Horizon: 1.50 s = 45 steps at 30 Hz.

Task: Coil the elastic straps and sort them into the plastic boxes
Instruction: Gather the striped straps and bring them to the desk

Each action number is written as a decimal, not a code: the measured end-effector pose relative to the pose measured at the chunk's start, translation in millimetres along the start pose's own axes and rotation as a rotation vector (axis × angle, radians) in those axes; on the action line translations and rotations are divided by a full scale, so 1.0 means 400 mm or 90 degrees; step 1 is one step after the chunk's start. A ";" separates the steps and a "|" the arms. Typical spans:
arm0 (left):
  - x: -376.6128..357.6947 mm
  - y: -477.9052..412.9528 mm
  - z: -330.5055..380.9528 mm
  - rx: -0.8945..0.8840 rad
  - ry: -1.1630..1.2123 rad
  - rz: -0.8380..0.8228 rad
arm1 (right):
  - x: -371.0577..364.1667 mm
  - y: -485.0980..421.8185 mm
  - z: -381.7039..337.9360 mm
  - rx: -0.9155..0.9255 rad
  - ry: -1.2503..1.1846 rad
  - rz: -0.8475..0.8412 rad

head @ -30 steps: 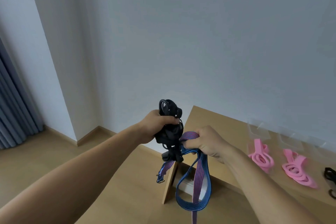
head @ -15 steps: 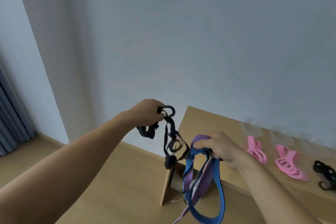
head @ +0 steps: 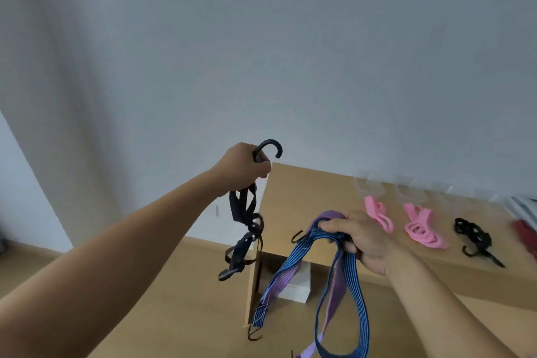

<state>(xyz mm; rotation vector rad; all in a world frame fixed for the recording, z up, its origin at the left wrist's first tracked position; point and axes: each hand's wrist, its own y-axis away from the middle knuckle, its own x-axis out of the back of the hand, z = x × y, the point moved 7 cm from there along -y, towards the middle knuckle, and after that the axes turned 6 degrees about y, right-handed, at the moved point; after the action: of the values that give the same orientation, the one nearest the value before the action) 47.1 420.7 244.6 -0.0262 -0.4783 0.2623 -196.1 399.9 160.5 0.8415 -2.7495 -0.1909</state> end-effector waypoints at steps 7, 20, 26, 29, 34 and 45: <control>-0.134 -0.003 0.122 0.003 0.326 -0.182 | 0.015 0.040 0.013 0.009 0.002 0.120; -0.290 -0.114 0.260 0.100 0.814 -0.122 | 0.022 0.099 0.102 -0.004 -0.008 0.050; -0.387 -0.173 0.238 0.165 0.889 -0.045 | 0.113 0.111 0.118 -0.017 -0.040 0.029; -0.425 -0.197 0.206 0.198 0.805 0.014 | 0.203 0.122 0.098 -0.005 -0.046 0.048; -0.554 -0.184 0.140 0.310 0.659 -0.083 | 0.406 0.168 0.030 0.036 0.002 0.127; -0.833 -0.138 0.189 0.071 -0.227 -0.365 | 0.686 0.249 -0.025 0.088 0.148 0.259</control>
<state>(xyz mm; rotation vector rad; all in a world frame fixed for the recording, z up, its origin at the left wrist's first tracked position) -259.0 279.5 166.0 0.2674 -0.8008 -0.2764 -465.3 326.5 246.6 0.2946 -2.6599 0.1661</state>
